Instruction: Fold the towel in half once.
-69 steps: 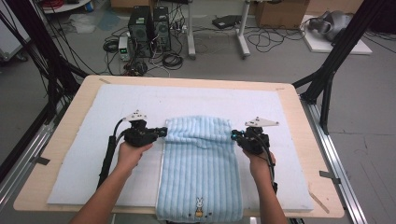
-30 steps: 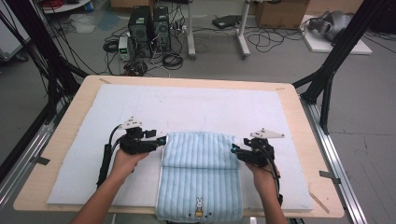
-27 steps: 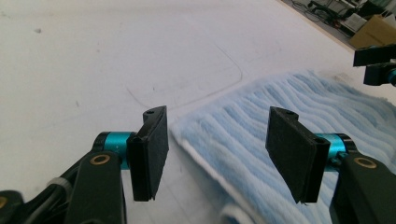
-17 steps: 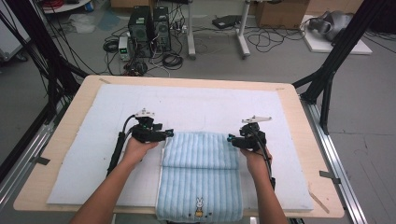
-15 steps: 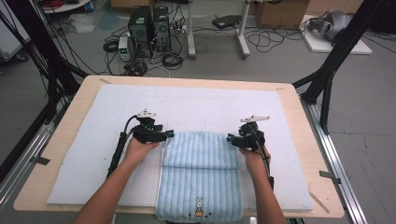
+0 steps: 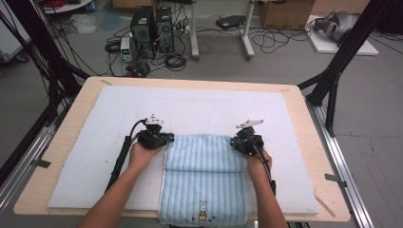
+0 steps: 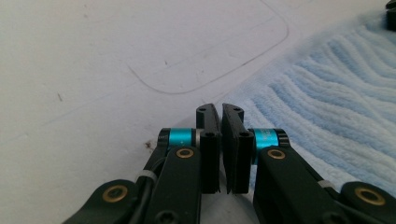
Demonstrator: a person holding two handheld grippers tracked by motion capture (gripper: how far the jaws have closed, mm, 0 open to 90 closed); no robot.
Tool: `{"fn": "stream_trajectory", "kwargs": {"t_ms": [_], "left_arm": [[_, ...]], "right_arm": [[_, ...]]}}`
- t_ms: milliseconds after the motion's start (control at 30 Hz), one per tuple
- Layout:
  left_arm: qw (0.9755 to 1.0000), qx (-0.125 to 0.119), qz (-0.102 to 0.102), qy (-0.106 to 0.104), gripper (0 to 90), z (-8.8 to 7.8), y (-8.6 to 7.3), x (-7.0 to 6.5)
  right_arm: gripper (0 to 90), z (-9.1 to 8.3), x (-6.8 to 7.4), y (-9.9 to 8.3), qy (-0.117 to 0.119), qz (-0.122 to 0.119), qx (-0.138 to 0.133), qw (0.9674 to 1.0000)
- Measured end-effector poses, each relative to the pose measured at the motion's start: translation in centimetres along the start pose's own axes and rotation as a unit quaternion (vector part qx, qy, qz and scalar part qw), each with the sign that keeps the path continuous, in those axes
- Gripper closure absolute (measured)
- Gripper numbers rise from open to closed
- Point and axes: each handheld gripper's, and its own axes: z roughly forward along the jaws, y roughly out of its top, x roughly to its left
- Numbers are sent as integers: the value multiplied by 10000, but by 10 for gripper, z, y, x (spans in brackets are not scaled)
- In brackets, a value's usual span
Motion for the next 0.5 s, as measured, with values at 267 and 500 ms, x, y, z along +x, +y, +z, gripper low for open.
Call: {"fn": "stream_trajectory", "kwargs": {"t_ms": [267,500], "left_arm": [[9984,-344,-100,-434,852,-28,2,-6],[9959,-542,-47,-721,853,-53,3,-15]], "right_arm": [[802,-27,3,-9,221,-10,-335,9992],[801,-54,15,-14,343,-124,-721,9967]]}}
